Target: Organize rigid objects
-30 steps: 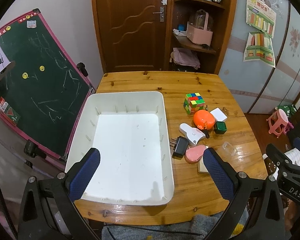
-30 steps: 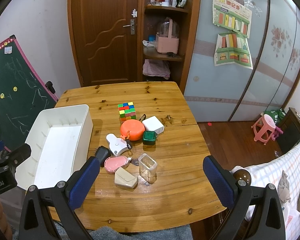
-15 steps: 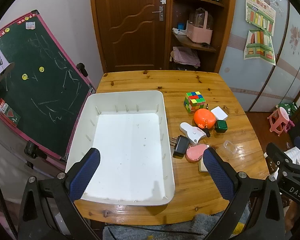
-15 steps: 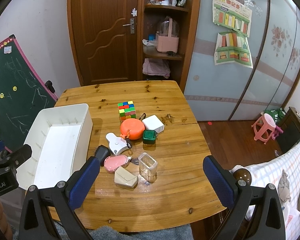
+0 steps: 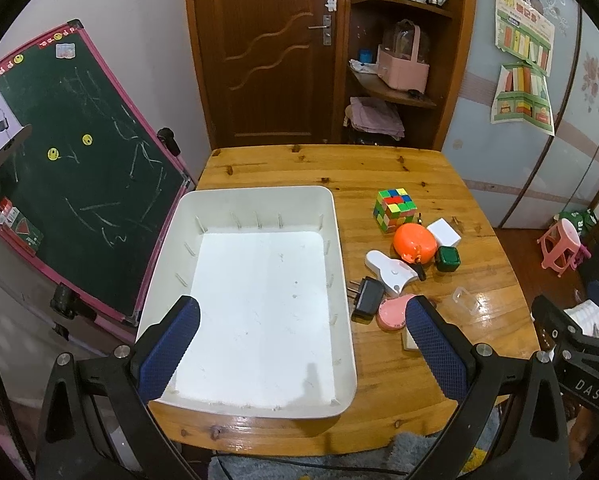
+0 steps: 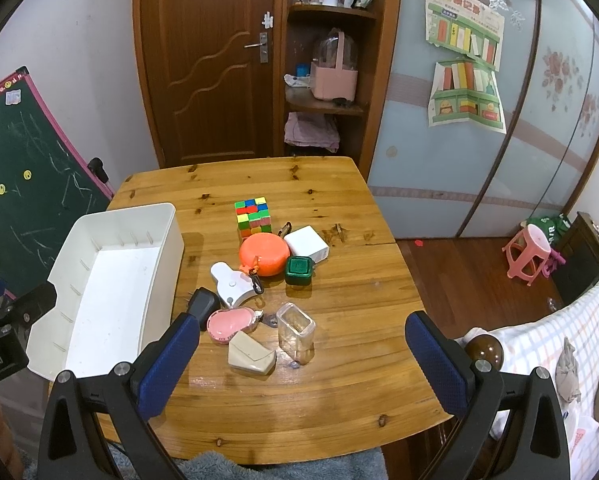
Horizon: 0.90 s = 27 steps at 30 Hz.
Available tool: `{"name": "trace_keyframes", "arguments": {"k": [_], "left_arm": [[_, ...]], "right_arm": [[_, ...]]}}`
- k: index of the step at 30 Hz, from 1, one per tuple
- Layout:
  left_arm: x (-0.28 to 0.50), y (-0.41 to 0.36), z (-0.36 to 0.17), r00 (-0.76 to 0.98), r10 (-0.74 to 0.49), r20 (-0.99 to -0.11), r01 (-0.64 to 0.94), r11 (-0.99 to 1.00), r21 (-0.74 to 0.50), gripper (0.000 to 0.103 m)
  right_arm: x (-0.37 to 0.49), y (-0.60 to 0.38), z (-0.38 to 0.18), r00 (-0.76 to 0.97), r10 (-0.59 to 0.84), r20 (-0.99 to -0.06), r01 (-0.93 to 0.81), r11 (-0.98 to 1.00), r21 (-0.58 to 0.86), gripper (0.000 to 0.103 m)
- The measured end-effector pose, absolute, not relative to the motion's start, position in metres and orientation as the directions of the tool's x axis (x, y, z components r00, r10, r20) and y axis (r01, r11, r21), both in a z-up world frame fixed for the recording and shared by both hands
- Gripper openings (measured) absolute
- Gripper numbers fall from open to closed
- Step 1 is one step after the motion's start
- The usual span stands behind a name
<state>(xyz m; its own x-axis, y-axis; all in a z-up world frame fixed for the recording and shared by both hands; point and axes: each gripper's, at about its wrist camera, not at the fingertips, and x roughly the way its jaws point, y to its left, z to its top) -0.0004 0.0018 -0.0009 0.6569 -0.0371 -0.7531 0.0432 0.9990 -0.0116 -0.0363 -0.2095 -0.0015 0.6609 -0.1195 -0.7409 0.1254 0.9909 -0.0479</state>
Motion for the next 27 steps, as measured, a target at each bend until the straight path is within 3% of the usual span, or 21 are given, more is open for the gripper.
{"name": "trace_keyframes", "arguments": {"k": [7, 15, 27], "left_arm": [[0.006, 0.022, 0.004, 0.683, -0.008, -0.731, -0.008, 1.000, -0.019, 0.103], [0.016, 0.053, 0.006, 0.707, 0.094, -0.701, -0.076, 0.995, 0.057, 0.103], [0.042, 0.124, -0.031, 0.601, 0.161, -0.783, -0.154, 0.984, 0.085, 0.103]], "right_arm": [[-0.034, -0.208, -0.003, 0.657, -0.117, -0.745, 0.122, 0.991, -0.048, 0.103], [-0.027, -0.206, -0.002, 0.664, -0.120, -0.738, 0.116, 0.992, -0.056, 0.103], [0.000, -0.210, -0.011, 0.703, -0.089, -0.706, 0.045, 0.996, -0.080, 0.103]]}}
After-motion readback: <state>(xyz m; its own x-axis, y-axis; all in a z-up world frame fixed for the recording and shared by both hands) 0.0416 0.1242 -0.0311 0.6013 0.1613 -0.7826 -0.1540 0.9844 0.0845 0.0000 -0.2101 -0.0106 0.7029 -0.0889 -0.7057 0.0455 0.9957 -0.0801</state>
